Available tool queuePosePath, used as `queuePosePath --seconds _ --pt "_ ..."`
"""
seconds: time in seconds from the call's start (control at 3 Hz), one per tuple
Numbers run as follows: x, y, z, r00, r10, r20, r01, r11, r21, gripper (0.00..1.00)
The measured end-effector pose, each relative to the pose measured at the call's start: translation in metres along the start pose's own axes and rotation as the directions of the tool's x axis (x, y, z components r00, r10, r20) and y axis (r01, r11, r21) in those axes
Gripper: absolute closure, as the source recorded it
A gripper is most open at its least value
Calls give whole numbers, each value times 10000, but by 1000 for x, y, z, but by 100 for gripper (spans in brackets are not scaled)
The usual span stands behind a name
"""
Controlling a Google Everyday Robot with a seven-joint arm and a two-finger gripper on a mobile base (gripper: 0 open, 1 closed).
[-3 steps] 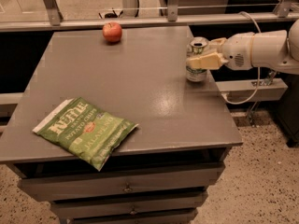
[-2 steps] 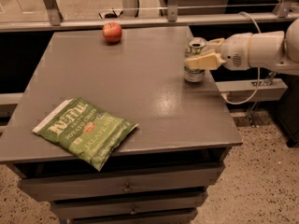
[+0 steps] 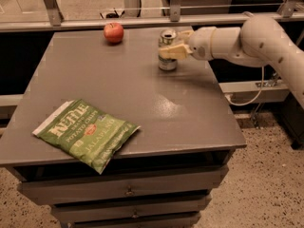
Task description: Move 7up can near apple
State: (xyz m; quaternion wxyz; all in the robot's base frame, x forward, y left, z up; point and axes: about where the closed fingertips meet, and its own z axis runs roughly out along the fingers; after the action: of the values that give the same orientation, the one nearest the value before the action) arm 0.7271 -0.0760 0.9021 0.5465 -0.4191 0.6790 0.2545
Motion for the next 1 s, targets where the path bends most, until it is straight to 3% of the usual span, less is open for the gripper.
queuePosePath --seconds 0.67,1.0 --pt "-53 -25 85 9951 -712 686 706 9975 100 100" --pt "-59 -35 112 9948 -745 697 737 9972 141 100"
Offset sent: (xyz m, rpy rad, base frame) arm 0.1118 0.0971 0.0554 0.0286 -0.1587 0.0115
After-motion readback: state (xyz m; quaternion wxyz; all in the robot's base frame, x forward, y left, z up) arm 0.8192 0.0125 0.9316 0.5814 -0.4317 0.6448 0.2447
